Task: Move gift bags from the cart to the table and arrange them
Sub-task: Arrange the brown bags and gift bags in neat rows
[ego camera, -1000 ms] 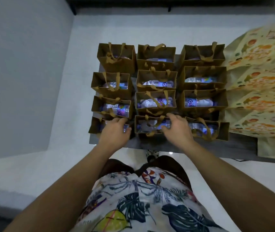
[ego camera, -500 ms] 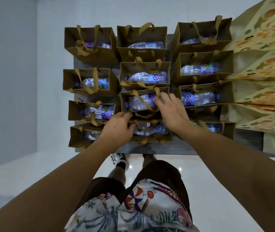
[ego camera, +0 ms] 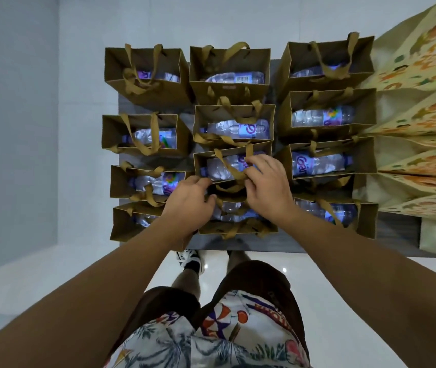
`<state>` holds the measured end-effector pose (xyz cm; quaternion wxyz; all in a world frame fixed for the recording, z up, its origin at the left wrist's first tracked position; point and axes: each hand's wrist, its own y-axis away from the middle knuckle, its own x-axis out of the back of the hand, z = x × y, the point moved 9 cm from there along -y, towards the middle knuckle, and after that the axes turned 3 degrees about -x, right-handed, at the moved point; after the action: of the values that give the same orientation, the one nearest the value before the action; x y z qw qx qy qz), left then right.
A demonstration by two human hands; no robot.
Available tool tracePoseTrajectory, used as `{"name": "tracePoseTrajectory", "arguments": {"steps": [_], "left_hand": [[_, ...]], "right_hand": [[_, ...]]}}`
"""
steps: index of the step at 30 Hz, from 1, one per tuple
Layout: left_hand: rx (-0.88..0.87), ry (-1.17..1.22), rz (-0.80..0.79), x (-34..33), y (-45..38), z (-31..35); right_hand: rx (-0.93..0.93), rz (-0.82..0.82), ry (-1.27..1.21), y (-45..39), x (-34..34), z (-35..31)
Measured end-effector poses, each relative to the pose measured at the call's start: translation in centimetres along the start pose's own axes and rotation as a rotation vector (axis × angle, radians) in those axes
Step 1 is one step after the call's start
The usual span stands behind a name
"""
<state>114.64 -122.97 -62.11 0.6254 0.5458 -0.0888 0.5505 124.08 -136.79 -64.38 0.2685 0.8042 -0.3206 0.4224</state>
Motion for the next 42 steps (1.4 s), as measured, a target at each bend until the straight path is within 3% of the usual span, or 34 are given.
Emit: {"name": "tracePoseTrajectory", "arguments": {"steps": [5, 10, 12, 23, 28, 36, 42], "left_hand": [[-0.013, 0.030, -0.011, 0.3, 0.3, 0.5], [-0.011, 0.070, 0.002, 0.1, 0.3, 0.6], [0.000, 0.094, 0.010, -0.1, 0.4, 0.7], [-0.035, 0.088, 0.030, 1.4, 1.5, 2.6], [-0.056, 0.062, 0.069, 3.4, 2.3, 3.1], [-0.129, -0.006, 0.140, 8.2, 4.9, 4.9], [-0.338, -0.017, 0.141, 13.0, 7.9, 7.9]], "right_hand": [[-0.199, -0.070, -0.227, -0.1, 0.6, 0.8], [-0.471, -0.232, -0.510, 0.0, -0.3, 2.1], [-0.495, -0.297, -0.529, -0.2, -0.6, 1.8], [-0.180, -0.596, 0.288, -0.5, 2.1, -2.5], [-0.253, -0.463, 0.063, -1.2, 3.3, -4.2], [-0.254, -0.298, 0.130, 0.0, 8.7, -6.1], [-0.271, -0.131, -0.103, 1.8, 16.9, -12.1]]}}
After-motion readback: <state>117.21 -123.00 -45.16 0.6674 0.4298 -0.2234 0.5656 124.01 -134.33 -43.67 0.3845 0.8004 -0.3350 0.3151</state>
